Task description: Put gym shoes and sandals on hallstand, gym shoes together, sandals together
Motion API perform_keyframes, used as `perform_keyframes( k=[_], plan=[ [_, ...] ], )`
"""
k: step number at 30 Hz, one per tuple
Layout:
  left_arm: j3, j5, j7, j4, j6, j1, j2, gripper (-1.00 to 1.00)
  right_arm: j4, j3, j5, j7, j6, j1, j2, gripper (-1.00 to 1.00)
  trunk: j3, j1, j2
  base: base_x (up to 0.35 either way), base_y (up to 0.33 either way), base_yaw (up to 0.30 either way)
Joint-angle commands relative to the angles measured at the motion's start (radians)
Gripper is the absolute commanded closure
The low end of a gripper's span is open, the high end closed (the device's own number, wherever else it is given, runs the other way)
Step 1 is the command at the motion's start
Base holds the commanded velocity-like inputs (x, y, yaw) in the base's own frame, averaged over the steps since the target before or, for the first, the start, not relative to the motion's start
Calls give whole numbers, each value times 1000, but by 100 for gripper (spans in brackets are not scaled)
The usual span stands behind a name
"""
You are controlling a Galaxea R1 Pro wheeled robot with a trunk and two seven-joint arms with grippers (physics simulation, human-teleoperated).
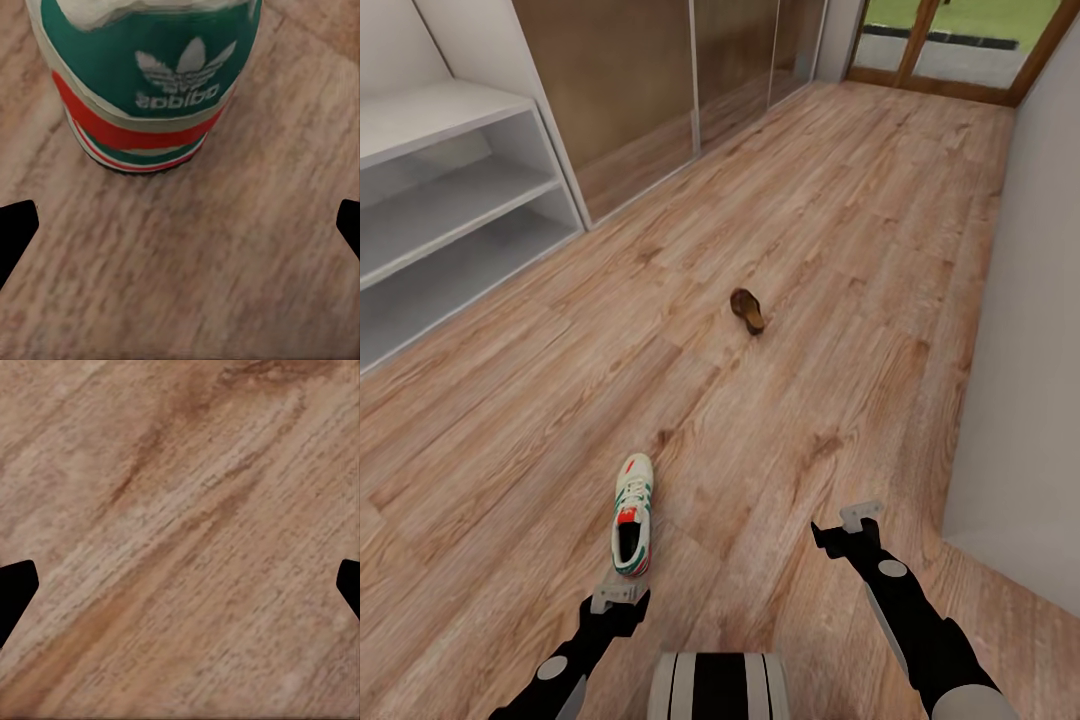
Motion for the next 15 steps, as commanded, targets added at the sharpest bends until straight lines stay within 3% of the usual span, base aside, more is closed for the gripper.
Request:
perform_keyframes(
  k=[1, 15],
  plan=[
    [8, -4, -8, 0, -2, 0, -1, -100, -2, -1, 10, 5, 5, 0, 0, -100, -5, 0, 0, 0, 0, 0],
    [8, -2, -8, -1, -3, 0, 0, -100, -1, -1, 10, 5, 5, 0, 1, -100, -5, 0, 0, 15, 0, 0]
  ],
)
